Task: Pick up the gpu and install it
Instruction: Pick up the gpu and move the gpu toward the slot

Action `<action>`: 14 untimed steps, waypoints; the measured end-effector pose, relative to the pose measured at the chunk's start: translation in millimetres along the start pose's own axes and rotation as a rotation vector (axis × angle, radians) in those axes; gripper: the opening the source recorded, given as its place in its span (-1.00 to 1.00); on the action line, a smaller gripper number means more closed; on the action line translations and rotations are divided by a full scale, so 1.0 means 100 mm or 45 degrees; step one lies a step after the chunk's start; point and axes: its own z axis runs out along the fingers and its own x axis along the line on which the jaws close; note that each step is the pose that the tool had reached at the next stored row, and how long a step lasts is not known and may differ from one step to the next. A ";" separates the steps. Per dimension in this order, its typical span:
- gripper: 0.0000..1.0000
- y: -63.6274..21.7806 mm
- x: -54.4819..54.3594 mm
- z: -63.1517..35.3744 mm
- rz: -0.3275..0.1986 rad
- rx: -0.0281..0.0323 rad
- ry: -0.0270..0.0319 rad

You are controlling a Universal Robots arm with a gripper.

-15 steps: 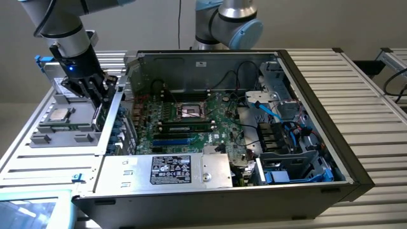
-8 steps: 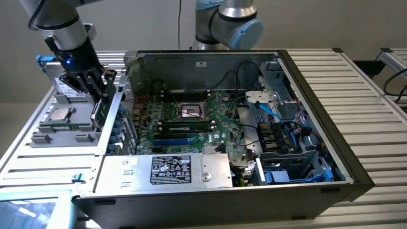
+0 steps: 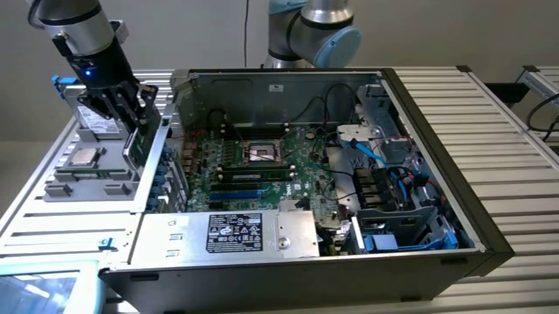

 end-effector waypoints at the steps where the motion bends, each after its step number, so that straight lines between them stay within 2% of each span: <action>1: -0.44 0.002 0.00 -0.038 0.000 -0.0002 -0.0022; 4: -0.44 0.011 -0.01 -0.172 0.000 -0.0003 -0.0031; 14: -0.44 0.035 -0.03 -0.527 -0.001 0.0001 -0.0110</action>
